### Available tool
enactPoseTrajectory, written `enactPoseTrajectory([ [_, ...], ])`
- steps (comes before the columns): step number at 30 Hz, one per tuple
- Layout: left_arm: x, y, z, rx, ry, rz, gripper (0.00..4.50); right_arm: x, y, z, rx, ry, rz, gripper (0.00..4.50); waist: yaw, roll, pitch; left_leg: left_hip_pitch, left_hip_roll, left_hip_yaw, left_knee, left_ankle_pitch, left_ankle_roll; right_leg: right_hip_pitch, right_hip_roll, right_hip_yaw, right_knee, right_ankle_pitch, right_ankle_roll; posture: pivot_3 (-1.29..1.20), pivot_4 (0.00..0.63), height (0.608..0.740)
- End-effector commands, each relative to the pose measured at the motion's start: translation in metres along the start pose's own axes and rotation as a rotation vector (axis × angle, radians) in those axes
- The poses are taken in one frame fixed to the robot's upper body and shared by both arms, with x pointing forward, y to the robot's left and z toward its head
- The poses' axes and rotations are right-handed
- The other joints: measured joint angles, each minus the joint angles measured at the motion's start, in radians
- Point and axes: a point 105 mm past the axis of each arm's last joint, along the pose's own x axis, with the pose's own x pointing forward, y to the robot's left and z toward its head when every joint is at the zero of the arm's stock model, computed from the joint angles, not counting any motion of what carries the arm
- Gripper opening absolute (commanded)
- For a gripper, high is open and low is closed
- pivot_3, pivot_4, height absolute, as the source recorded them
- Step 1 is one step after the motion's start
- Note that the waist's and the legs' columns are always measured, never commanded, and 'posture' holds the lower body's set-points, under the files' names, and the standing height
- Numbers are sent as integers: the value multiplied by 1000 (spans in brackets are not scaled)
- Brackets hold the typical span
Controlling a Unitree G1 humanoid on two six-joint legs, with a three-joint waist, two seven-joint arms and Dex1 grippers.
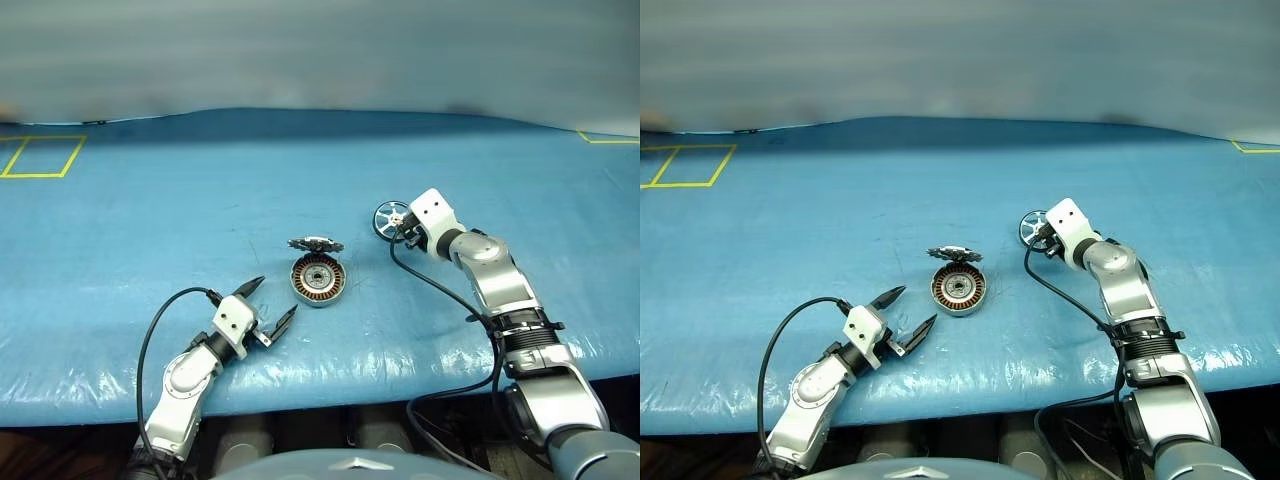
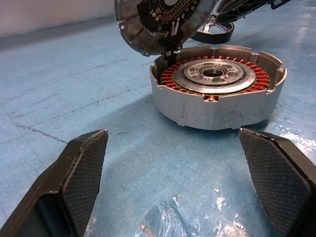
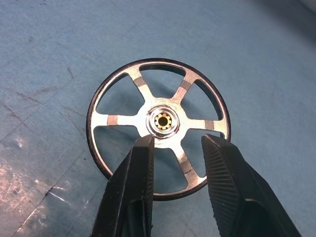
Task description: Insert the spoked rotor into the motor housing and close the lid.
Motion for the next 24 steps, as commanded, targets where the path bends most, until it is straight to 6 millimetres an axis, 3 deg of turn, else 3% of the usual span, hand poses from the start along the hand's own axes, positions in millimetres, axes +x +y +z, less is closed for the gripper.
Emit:
enactPoseTrajectory([
  [1, -2, -2, -4, -1, 23, 1, 4500, -2, -4, -4, -15, 17, -3, 1592, 0, 0, 0, 0, 0, 0, 0, 0, 0, 0, 0, 0, 0, 0, 0, 0, 150, 740],
  [8, -3, -2, -4, -3, 25, 5, 4500, 1, -2, -12, -60, 56, 20, 1592, -3, 0, 0, 2, 0, 0, 0, 0, 0, 2, 0, 0, 0, 0, 0, 0, 150, 740],
  [24, -1, -7, 3, -4, 22, 8, 4500, 1, -13, -9, -68, 50, -26, 1592, -7, 0, 0, 2, 0, 0, 2, 0, 0, 3, 0, 0, 0, 1, 1, 0, 150, 740],
])
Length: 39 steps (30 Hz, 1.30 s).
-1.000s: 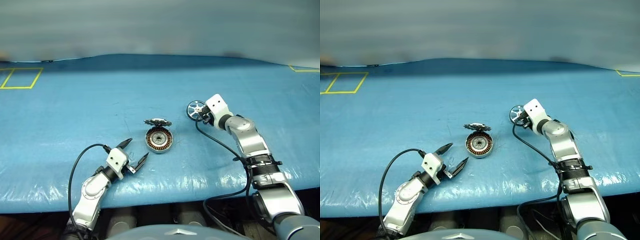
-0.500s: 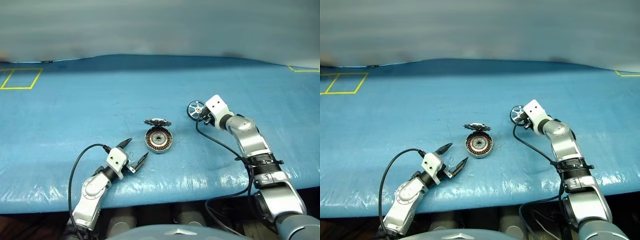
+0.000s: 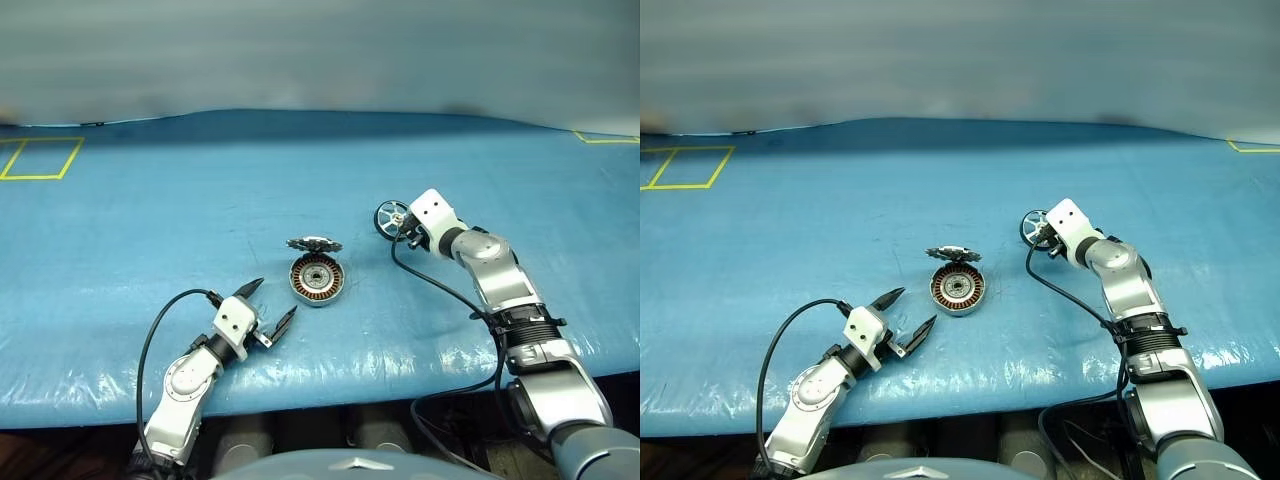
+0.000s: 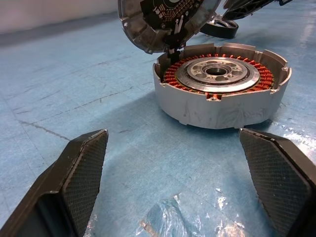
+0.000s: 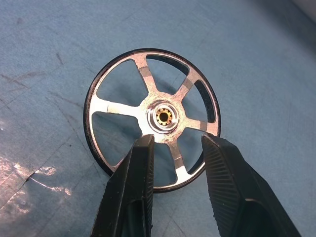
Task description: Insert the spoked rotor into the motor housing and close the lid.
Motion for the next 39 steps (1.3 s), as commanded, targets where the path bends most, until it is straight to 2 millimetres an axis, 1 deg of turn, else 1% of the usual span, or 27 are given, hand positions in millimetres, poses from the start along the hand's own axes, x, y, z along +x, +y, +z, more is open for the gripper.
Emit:
enactPoseTrajectory([
  [1, 1, -5, 3, 3, -1, -11, 4500, -1, -7, -6, -10, 30, -26, 1592, 0, 0, 0, 0, 0, 0, 0, 0, 0, 0, 0, 0, 0, 0, 0, 0, 150, 740],
  [5, 1, -5, 3, 3, 0, -8, 4500, -1, -7, -6, -3, 26, -28, 1592, 0, 0, 0, 0, 0, 0, 0, 0, 0, 0, 0, 0, 0, 0, 0, 0, 150, 740],
  [9, 1, -4, 2, 2, 4, -6, 4500, -3, -8, 6, 68, -33, -36, 1592, 0, 0, 0, 0, 0, 0, 1, 0, 0, 0, 0, 0, 0, 0, 0, 0, 150, 740],
  [12, -1, -1, -3, 1, 13, -6, 4500, -4, -2, 15, 97, -69, -16, 1592, 0, 0, 0, -1, 0, 0, 0, 0, 0, -1, 0, 0, 0, 0, 0, 0, 150, 740],
  [19, -2, 2, -10, 3, 20, -6, 4500, -5, 15, 18, 182, -91, -3, 1592, 2, 1, 0, -1, 0, 0, 1, 0, 0, -2, 0, 0, 2, 0, 0, 0, 150, 740],
  [22, -2, 3, -12, 5, 19, -5, 4500, -4, 18, 14, 199, -76, -6, 1592, 2, 1, 0, -1, 0, 0, 2, 0, 0, -2, 0, 1, 3, 0, 0, 0, 150, 740],
  [31, -3, 7, -23, 2, 30, -2, 4500, -2, 9, 0, 254, -28, -48, 1592, 3, 2, 0, 0, 0, 0, 3, 1, 2, -2, 0, 1, 7, 0, 0, 0, 150, 740],
  [34, -3, 7, -26, 1, 32, -2, 4500, 1, 9, -6, 309, -8, -47, 1592, 3, 2, -1, 0, 0, 0, 3, 1, 2, -2, 0, 1, 7, 0, 0, 0, 150, 740],
  [37, -3, 6, -29, -1, 33, 0, 4500, 3, 13, -10, 355, 6, -28, 984, 3, 4, -2, 1, 0, 0, 3, 2, 3, -1, 0, 1, 7, -1, 0, 0, 150, 740],
  [39, -4, 5, -30, -1, 32, 1, 4500, 4, 15, -11, 370, 5, -23, 373, 3, 5, -3, 2, 0, 0, 3, 2, 3, -1, 0, 1, 7, -1, 1, 0, 150, 740],
])
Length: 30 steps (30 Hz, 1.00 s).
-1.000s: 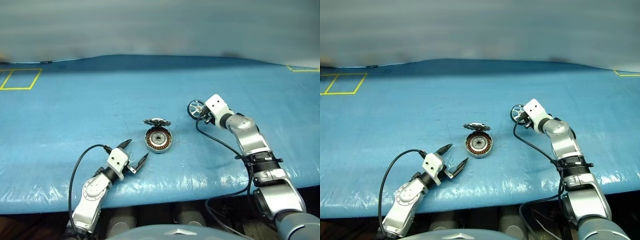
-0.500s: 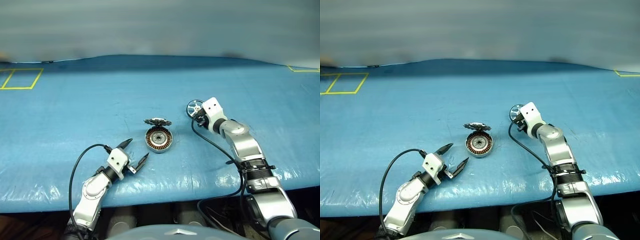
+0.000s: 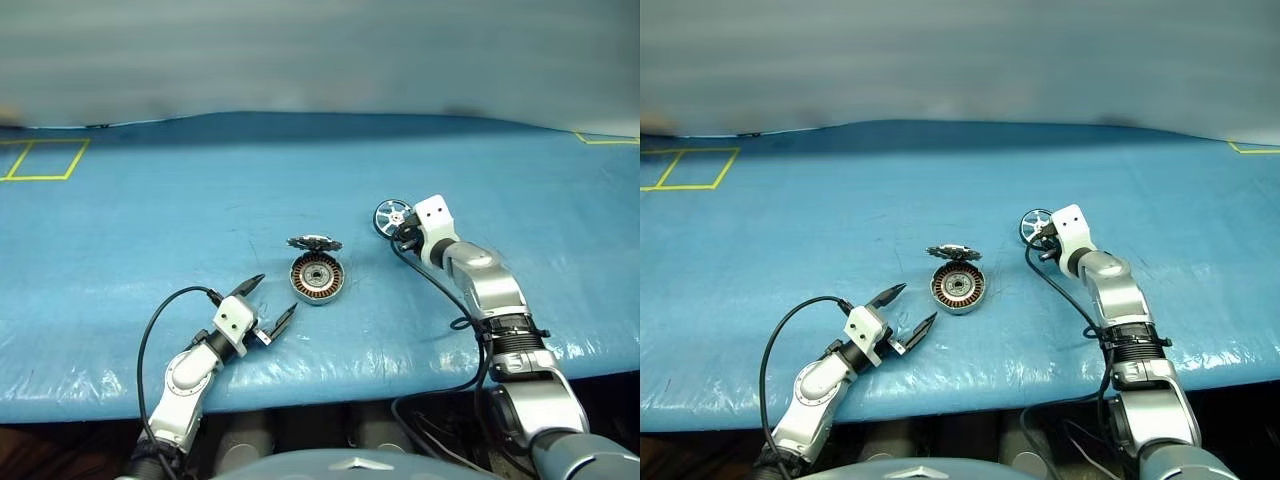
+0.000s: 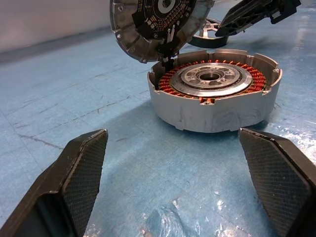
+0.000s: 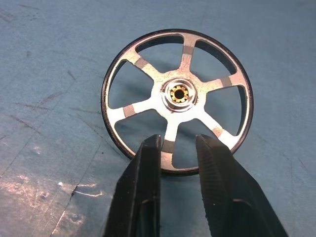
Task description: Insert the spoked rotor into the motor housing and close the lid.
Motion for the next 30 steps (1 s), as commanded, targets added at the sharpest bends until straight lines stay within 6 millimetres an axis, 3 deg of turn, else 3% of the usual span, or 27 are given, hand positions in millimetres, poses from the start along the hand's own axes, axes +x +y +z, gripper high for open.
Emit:
enactPoseTrajectory([
  [1, -10, -1, -23, -38, 84, 20, 4500, 0, -3, -2, 34, 3, -10, 30, 0, 2, -1, 0, 0, 0, 0, 0, 0, 0, 0, 0, 0, 0, 0, 0, 150, 740],
  [10, -13, -3, -25, -39, 80, 22, 4500, -13, -6, 8, 55, -92, -27, 30, 1, 8, -5, 0, 0, 0, -1, 0, 0, -1, 0, 0, 0, 0, 0, 0, 150, 740],
  [14, -16, -5, -27, -45, 78, 17, 4500, -38, -4, 19, 74, -225, -2, 30, 3, 8, -5, -1, 0, 0, -2, 0, 0, -2, 0, 0, 0, 0, 0, 0, 150, 740],
  [18, -15, -1, -31, -46, 85, 1, 4500, -76, 8, -4, 53, -186, 91, 30, 7, 9, -5, -1, 0, -1, -3, 0, 0, -2, 0, -1, -1, -1, -1, 0, 150, 740],
  [25, -10, -5, -23, -41, 57, -38, 4500, -132, 79, -31, 12, -96, 510, 30, -3, 9, -5, 2, 0, -5, -3, 0, 0, -2, 0, 0, 0, -2, 0, 0, 150, 740],
  [30, -4, -10, 1, -12, -4, -22, 4500, -137, 117, -18, 27, -148, 649, 30, -10, 4, -2, 3, 0, -8, -2, -2, -3, -5, -1, -2, -1, -2, 0, 0, 150, 740],
])
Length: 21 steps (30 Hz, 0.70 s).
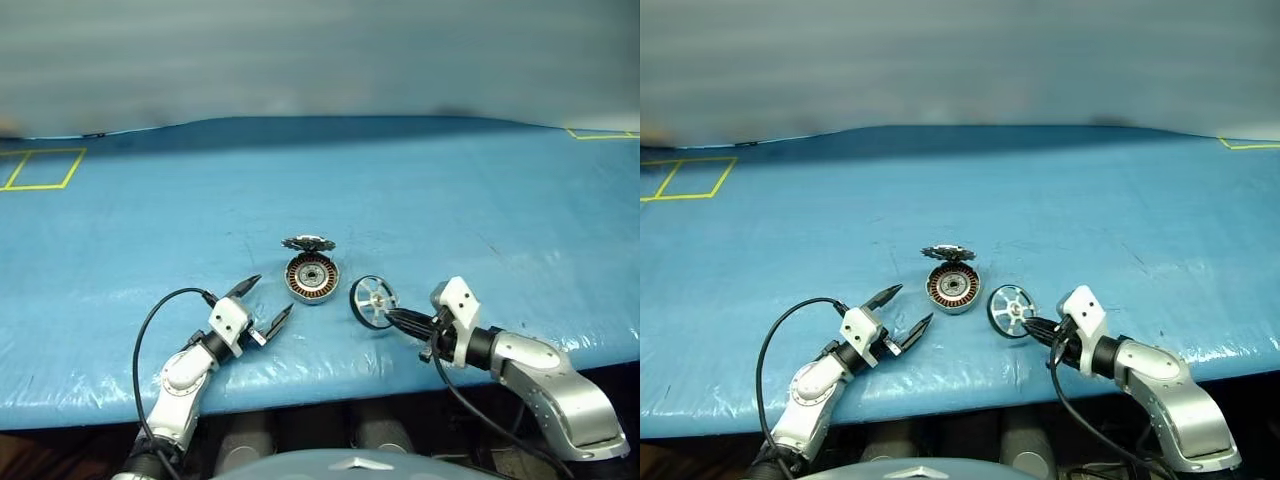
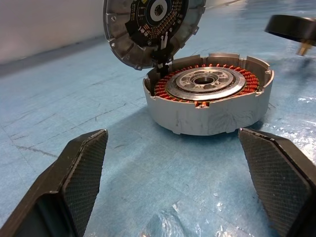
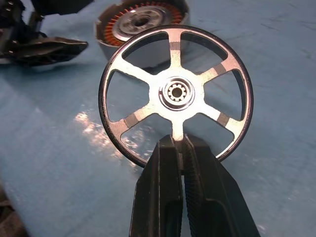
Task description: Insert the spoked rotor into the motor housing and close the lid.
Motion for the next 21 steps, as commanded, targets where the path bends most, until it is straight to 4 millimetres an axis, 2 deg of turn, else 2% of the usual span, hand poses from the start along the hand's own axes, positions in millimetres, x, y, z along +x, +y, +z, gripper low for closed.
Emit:
enactPoseTrajectory([
  [1, 1, -11, 8, -3, -2, -3, 4500, 12, 16, 24, -58, -81, 60, 30, 0, -3, 2, 0, 0, 0, 0, 0, 0, 0, 0, 0, 0, 0, 0, 0, 150, 740],
  [3, 1, -13, 13, 1, -9, 6, 4500, 19, 14, 31, -62, -110, 45, 30, 3, -9, 5, -2, 0, 0, 0, 0, 0, -1, -1, 0, -2, 0, 0, 0, 150, 740],
  [7, 1, -9, 19, -1, -10, 2, 4500, 34, 9, 41, -86, -134, 32, 30, 13, -10, 6, -7, 0, -1, 0, -1, 0, -1, -1, -1, -10, 2, 2, 0, 150, 740],
  [11, 0, -2, 13, -6, 5, 1, 4500, 49, 9, 46, -109, -135, 55, 30, 19, -10, 6, -11, -1, 0, -1, -4, 2, 0, 0, -1, -13, 5, -3, 0, 150, 740],
  [16, -1, -1, 9, -12, 9, 1, 4500, 58, 17, 48, -137, -129, 99, 30, 19, -10, 6, -11, -1, 1, -1, -5, 3, 0, 1, -1, -14, 5, -2, 0, 150, 740],
  [21, -2, -2, 7, -21, 9, -7, 4500, 63, 12, 46, -155, -110, 86, 30, 16, -10, 6, -9, -1, 1, 1, -5, 3, 2, 1, -1, -14, 2, 3, 0, 150, 740],
])
